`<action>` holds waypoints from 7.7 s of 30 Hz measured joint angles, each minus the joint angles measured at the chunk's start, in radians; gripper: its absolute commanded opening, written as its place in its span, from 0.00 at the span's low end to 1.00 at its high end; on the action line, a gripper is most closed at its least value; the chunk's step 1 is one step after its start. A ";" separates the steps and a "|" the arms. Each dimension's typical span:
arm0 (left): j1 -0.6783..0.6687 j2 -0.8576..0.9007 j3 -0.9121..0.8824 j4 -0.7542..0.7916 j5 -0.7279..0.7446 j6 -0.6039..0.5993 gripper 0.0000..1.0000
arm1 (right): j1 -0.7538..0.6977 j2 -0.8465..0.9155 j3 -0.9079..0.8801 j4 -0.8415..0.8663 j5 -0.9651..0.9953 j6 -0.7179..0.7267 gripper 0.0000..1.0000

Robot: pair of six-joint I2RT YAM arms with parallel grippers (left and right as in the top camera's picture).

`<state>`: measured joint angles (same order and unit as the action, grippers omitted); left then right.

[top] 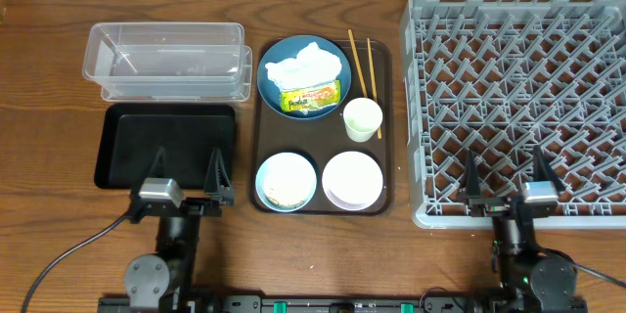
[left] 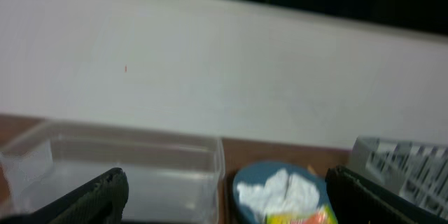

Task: Sort waste into correct bins and load items into the dishwasher rack
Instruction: 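Reach the left gripper to the blue plate and grasp tissue and wrapper, then carry tissue and wrapper with left gripper and drop into clear bin, then move the left gripper to the white paper cup and grasp it, then lift the cup with left gripper and hand it to the right gripper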

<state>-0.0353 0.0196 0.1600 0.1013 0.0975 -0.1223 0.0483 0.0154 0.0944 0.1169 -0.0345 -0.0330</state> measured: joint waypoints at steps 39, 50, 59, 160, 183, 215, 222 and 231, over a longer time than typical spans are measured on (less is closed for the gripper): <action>-0.178 1.997 1.746 -0.940 0.179 0.439 0.98 | 0.000 1.138 1.100 -0.914 -0.174 -0.047 0.99; -0.313 2.143 1.748 -0.927 0.073 0.600 0.98 | 0.000 1.174 1.100 -0.942 -0.175 -0.036 0.99; -0.330 2.278 1.748 -0.906 -0.001 0.628 0.98 | 0.000 1.177 1.101 -0.970 -0.175 -0.035 0.99; -0.161 1.841 1.688 -1.178 0.320 0.117 0.56 | 0.000 1.179 1.101 -0.991 -0.175 -0.035 0.99; -0.513 2.026 1.566 -1.004 0.184 -0.104 0.45 | 0.000 1.180 1.101 -0.992 -0.175 -0.035 0.98; -0.525 2.066 1.549 -0.972 0.136 -0.140 0.21 | 0.000 1.180 1.101 -0.991 -0.175 -0.035 0.96; -0.525 2.066 1.525 -0.929 0.135 -0.140 0.06 | 0.000 1.180 1.101 -0.991 -0.175 -0.035 0.96; -0.500 2.065 1.516 -0.927 0.211 -0.129 0.06 | 0.000 1.180 1.101 -0.987 -0.179 -0.024 0.96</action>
<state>-0.5358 2.0850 1.6760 -0.8257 0.3080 -0.2516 0.0483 1.1957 1.1957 -0.8703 -0.2131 -0.0574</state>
